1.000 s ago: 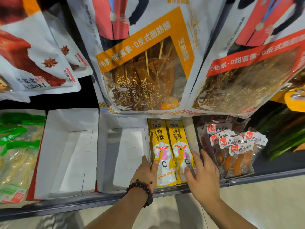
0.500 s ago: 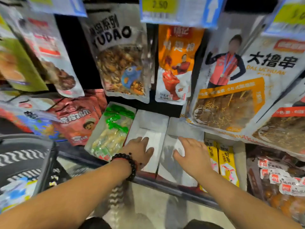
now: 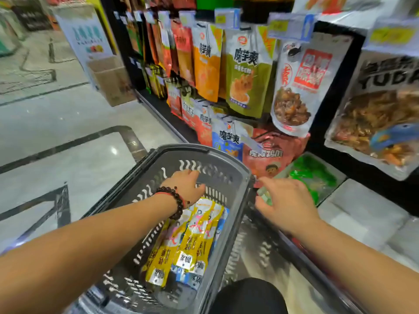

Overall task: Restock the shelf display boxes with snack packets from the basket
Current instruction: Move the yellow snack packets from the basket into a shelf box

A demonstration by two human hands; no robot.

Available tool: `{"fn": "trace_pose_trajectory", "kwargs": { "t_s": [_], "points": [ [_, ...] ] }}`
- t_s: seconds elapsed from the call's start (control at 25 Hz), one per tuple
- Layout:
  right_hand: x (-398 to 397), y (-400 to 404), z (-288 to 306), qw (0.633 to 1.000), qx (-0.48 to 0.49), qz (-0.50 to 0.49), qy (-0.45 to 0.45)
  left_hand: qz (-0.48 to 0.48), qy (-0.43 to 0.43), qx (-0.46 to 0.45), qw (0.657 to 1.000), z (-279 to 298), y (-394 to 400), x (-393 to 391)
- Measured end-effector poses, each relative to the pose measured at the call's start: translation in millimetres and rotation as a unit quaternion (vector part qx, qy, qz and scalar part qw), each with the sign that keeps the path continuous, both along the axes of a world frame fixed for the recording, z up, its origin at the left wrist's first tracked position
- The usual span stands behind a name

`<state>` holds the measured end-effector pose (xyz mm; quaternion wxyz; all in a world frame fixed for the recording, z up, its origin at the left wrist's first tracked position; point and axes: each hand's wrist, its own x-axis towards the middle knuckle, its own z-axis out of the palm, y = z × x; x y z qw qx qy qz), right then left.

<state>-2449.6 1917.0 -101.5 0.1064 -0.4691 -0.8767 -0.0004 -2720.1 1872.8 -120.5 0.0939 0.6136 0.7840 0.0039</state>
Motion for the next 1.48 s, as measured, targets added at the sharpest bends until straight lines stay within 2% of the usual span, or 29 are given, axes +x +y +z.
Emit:
{"fn": "trace_pose_trajectory", "kwargs": {
  "t_s": [0.16,0.28,0.44,0.52,0.6,0.68,0.76,0.88,1.0,1.2,1.28,1.4,1.44,1.48],
  "points": [
    [-40,-9,-14,0.999,0.002,0.046,-0.010,0.100,-0.043,-0.096,0.989,-60,-23,-34],
    [-46,-15,-20,0.998,-0.004,0.056,-0.010,0.126,-0.079,-0.183,0.972,-123,-26,-30],
    [-42,-21,-29,0.998,-0.015,0.061,-0.013,0.155,-0.111,-0.254,0.948,-192,-27,-13],
    [-38,-25,-33,0.997,-0.027,0.064,-0.019,0.185,-0.113,-0.265,0.939,-215,-29,-7],
    [-34,-32,-35,0.997,-0.038,0.062,-0.021,0.235,-0.109,-0.239,0.936,-239,-29,-8],
    [-30,-38,-37,0.997,-0.043,0.059,-0.010,0.247,-0.111,-0.212,0.939,-258,-26,-14],
    [-25,-43,-38,0.997,-0.054,0.061,-0.012,0.228,-0.088,-0.225,0.943,-266,-25,-14],
    [-19,-45,-37,0.995,-0.071,0.064,-0.014,0.111,-0.032,-0.210,0.971,-239,-26,-17],
    [-28,-48,-31,0.996,-0.053,0.078,0.002,0.103,-0.053,-0.190,0.975,-183,-28,-29],
    [-68,-54,-5,0.987,-0.048,0.138,0.061,0.008,-0.029,-0.131,0.991,-43,-45,-58],
    [-87,-54,8,0.980,-0.089,0.173,0.051,-0.071,0.014,-0.101,0.992,17,-52,-57],
    [-113,-50,29,0.952,-0.247,0.172,0.060,-0.157,0.101,-0.044,0.981,93,-49,-37],
    [-118,-48,34,0.937,-0.293,0.168,0.085,-0.150,0.109,-0.066,0.980,87,-26,-59],
    [-122,-45,36,0.927,-0.320,0.161,0.111,-0.051,0.088,-0.093,0.990,53,18,-112]
  ]
}}
